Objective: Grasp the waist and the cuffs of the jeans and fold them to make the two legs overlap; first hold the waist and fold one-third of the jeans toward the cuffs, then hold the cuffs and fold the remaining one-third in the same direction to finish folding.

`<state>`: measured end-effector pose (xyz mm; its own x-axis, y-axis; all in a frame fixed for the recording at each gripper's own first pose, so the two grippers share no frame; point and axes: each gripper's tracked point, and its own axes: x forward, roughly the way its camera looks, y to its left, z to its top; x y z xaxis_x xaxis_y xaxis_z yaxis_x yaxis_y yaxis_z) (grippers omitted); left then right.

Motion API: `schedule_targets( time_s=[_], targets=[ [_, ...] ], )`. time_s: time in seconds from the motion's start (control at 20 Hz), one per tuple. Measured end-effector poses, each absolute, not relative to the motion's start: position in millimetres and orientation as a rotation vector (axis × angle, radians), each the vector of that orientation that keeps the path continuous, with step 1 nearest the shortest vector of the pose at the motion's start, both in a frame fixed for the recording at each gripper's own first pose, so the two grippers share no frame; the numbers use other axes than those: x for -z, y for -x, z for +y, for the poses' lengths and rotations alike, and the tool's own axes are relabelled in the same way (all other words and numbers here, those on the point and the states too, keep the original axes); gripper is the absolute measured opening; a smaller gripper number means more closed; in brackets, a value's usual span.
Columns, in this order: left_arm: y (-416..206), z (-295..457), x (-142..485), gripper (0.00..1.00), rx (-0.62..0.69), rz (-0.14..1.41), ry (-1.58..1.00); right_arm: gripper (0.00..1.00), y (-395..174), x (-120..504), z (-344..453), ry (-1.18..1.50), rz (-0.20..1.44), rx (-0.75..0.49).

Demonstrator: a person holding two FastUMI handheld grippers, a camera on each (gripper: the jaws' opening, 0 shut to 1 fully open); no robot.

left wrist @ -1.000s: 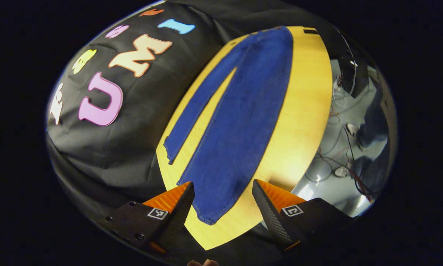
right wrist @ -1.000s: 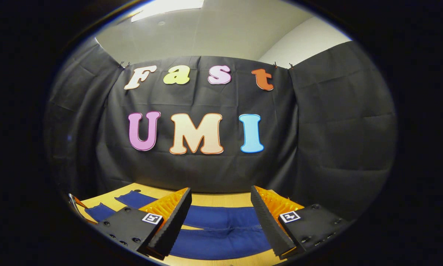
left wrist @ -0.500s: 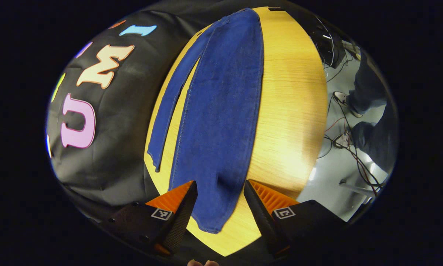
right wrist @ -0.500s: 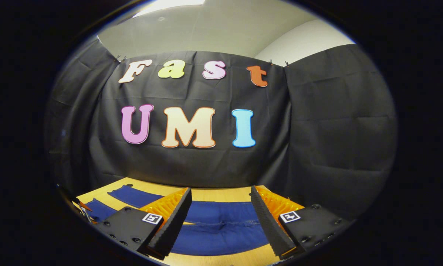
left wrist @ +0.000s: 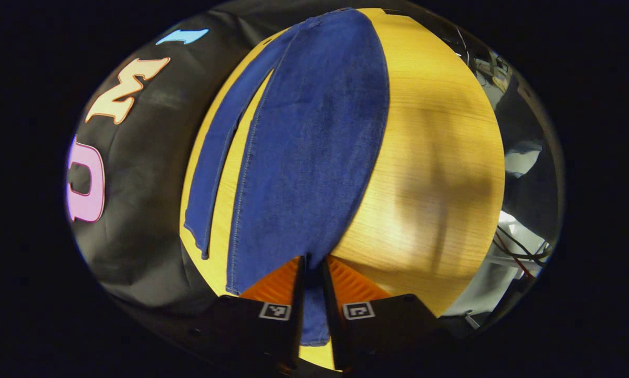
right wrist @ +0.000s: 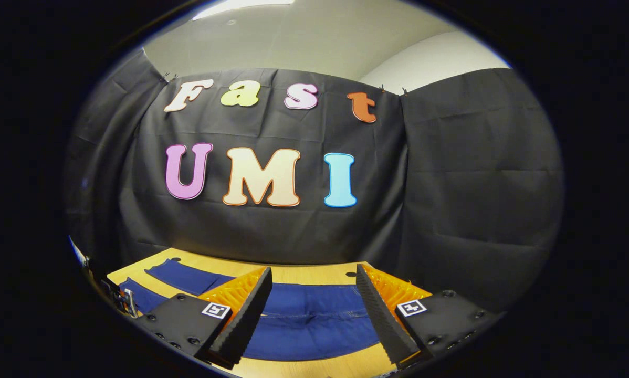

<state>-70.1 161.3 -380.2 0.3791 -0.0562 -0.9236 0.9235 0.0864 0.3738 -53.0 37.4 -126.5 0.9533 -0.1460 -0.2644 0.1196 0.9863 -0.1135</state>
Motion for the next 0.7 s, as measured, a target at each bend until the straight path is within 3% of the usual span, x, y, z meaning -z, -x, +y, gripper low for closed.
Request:
schedule_targets(
  time_s=[0.05,0.1,0.15,0.4,0.7],
  targets=[
    [71.1,161.8,382.0,0.11,0.887,0.909,-1.265,0.99,50.5,129.7,34.0,0.115,0.283,0.132],
    [69.0,161.3,377.5,0.14,0.870,0.891,-1.273,0.99,50.4,131.5,29.7,0.133,0.288,0.127],
    [70.2,161.2,374.4,0.02,0.858,0.879,-1.286,0.99,51.7,134.5,24.6,0.155,0.296,0.120],
    [67.8,164.2,379.4,0.00,0.824,0.877,-1.354,0.99,58.1,165.3,-24.0,0.407,0.363,0.056],
    [69.7,164.0,379.9,0.00,0.780,0.930,-1.267,0.99,67.9,252.2,-74.8,0.735,0.559,-0.137]
  ],
)
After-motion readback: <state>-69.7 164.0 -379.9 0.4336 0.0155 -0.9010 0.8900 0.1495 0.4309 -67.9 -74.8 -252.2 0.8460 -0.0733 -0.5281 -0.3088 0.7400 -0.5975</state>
